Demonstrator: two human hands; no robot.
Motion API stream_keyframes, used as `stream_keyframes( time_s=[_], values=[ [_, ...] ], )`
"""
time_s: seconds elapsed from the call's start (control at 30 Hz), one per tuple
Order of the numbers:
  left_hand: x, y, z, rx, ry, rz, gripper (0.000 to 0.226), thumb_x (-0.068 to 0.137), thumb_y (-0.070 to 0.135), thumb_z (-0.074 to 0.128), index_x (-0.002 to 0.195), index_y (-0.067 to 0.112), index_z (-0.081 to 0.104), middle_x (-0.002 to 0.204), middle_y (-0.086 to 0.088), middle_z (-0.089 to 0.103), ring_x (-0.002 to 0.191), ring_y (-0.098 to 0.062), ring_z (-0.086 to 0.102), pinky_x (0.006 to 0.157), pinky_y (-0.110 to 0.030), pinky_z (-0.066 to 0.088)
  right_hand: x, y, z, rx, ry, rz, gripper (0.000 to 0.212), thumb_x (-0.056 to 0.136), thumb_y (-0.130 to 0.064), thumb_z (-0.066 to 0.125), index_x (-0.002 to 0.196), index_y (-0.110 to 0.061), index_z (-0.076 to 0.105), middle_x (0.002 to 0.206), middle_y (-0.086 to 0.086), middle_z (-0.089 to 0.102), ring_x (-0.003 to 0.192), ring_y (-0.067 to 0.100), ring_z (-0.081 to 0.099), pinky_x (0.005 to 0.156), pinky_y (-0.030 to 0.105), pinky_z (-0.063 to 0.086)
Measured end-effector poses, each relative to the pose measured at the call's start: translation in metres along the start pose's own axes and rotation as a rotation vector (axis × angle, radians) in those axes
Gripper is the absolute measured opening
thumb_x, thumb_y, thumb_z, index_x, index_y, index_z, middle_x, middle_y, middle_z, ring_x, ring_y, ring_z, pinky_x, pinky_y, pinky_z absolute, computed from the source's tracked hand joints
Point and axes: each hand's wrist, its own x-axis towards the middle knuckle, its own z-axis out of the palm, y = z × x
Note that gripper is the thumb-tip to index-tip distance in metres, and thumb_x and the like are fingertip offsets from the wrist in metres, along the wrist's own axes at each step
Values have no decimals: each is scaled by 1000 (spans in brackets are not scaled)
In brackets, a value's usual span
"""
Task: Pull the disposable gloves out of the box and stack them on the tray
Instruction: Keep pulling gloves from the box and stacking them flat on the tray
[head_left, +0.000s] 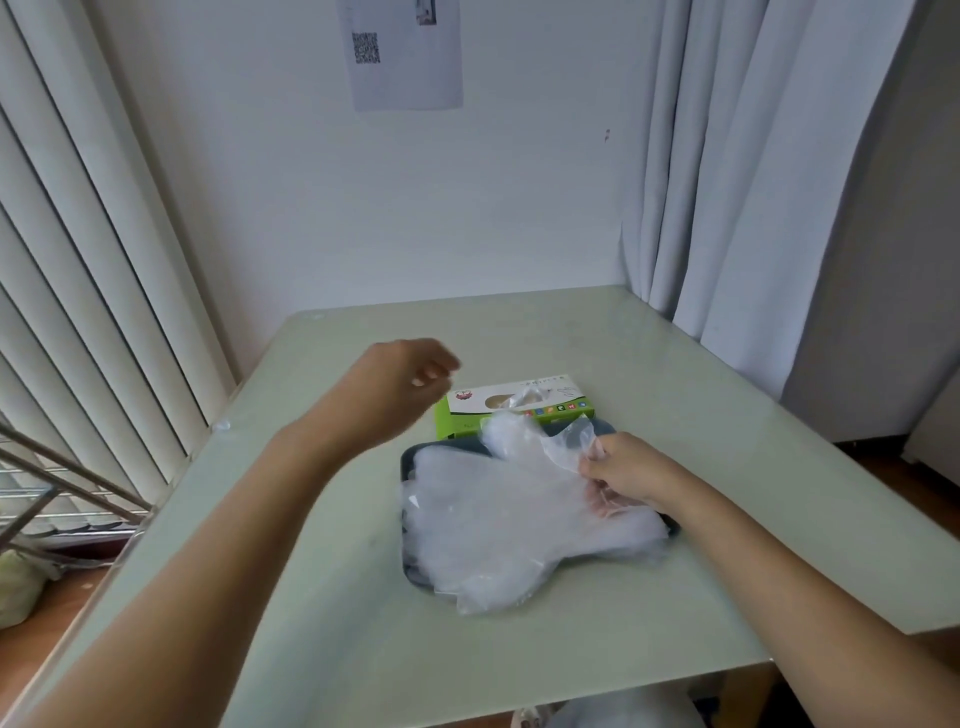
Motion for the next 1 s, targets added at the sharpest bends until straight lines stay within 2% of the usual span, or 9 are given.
stream_keyframes(
  time_s=[0.17, 0.27, 0.4, 0.53, 0.63, 0.7, 0.83, 0.9, 1.0],
  values=[
    [4, 51, 64, 99, -230, 159, 31, 97, 13, 49, 125, 11, 62, 124, -9, 64, 112, -24, 59, 94, -27, 41, 1, 4, 0, 82, 3, 35, 23, 94, -1, 48, 71, -5, 49, 55, 12, 62, 47, 23, 58, 51, 33, 52],
    [-1, 54, 105, 232, -420, 86, 38, 103, 24, 39, 136, 6, 47, 137, -14, 51, 124, -28, 49, 97, -31, 37, 6, 8, 0, 39, 45, 29, 21, 85, -2, 51, 65, -7, 52, 64, 15, 61, 57, 26, 58, 62, 41, 52],
    [-11, 37, 136, 298, -552, 82, 58, 104, 32, 31, 152, 3, 13, 161, -13, 8, 147, -24, 13, 116, -35, 13, 9, 14, -3, 80, 53, 71, 6, 78, -11, 56, 74, -8, 57, 79, 17, 66, 73, 31, 64, 72, 40, 50],
    [-26, 21, 153, 309, -585, 51, 65, 103, 45, 24, 154, 13, -2, 162, -5, -12, 149, -21, -10, 119, -46, -2, 7, 13, -7, 155, -25, 118, 24, 78, -9, 50, 94, 3, 63, 77, 16, 73, 74, 32, 70, 78, 40, 55],
    [-29, 18, 156, 299, -591, 0, 66, 101, 51, 22, 155, 22, -5, 161, -2, -16, 148, -25, -15, 117, -53, -6, 1, 9, -9, 118, -14, 102, 16, 86, -3, 46, 83, -2, 62, 63, 6, 70, 63, 25, 67, 62, 29, 53],
    [-28, 17, 155, 292, -608, -17, 68, 100, 54, 23, 154, 25, -7, 160, 1, -18, 147, -26, -18, 116, -56, -8, -8, 2, -11, -84, 129, 22, 10, 88, -6, 46, 85, -8, 55, 75, 6, 66, 70, 26, 62, 58, 26, 46],
    [-28, 19, 155, 287, -628, -23, 69, 100, 54, 23, 153, 26, -11, 159, 2, -21, 146, -26, -21, 115, -58, -10, -36, -19, 0, -280, 581, -387, 26, 93, -8, 49, 119, -6, 49, 123, 11, 52, 109, 30, 52, 85, 30, 35],
    [-27, 17, 156, 285, -627, -24, 70, 100, 54, 24, 153, 26, -12, 159, 2, -22, 146, -26, -22, 114, -58, -11, -46, -31, 17, -117, 441, -462, 36, 95, -8, 47, 131, -11, 49, 135, 3, 51, 121, 22, 49, 93, 20, 32],
    [-26, 17, 159, 314, -634, -14, 69, 99, 53, 24, 153, 27, -12, 160, 2, -20, 145, -26, -24, 112, -59, -12, -42, -31, 45, 20, -2, -260, 38, 100, -19, 41, 137, -14, 47, 141, 1, 49, 129, 17, 45, 107, 25, 32]
  ],
)
